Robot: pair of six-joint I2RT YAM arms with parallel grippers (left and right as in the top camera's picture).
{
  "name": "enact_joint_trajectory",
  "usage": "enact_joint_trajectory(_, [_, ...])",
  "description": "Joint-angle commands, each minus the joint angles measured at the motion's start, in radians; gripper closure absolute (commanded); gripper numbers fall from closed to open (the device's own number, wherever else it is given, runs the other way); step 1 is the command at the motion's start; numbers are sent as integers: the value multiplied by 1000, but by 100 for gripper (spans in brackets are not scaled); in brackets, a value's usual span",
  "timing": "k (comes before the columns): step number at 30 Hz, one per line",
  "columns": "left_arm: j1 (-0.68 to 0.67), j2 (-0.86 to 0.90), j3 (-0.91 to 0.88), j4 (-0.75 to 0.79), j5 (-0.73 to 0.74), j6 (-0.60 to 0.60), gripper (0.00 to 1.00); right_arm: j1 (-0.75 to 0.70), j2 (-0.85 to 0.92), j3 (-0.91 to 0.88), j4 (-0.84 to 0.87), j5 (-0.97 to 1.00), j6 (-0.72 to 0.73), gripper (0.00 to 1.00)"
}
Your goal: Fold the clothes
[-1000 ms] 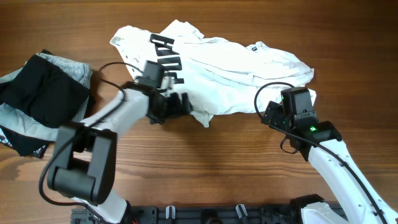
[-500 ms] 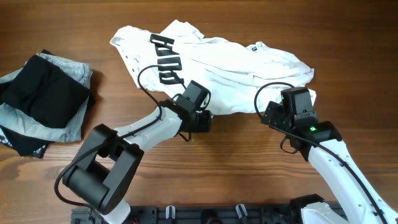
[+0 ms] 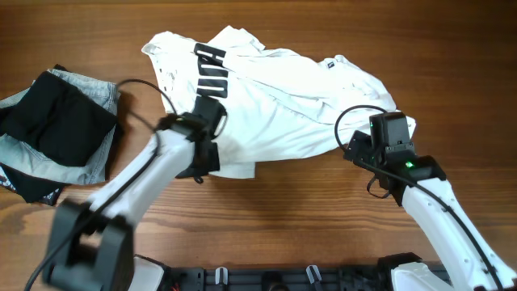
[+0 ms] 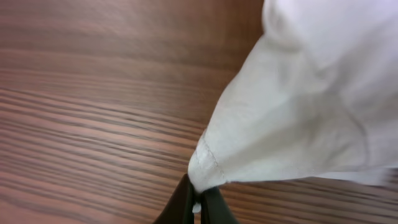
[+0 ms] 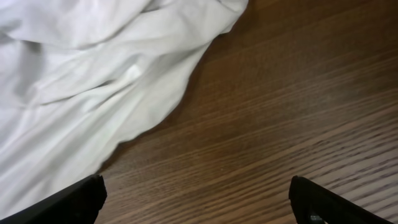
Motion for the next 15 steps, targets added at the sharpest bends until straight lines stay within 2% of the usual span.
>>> enact_joint_trajectory(1, [19,-95,24,-4,-50,1,96,-5,82,6,25,-90,-11,2])
enact_joint_trajectory(3, [19,-99,24,-6,-50,1,96,-5,134,5,51,-121,-4,4])
enact_joint_trajectory(6, [19,-97,23,-9,-50,1,96,-5,241,5,116,-131,105,4])
enact_joint_trajectory(11, [19,-97,23,-9,-50,1,96,-5,409,5,324,-223,156,4])
enact_joint_trajectory(15, [19,-97,23,-9,-50,1,96,-5,444,5,416,-270,197,6])
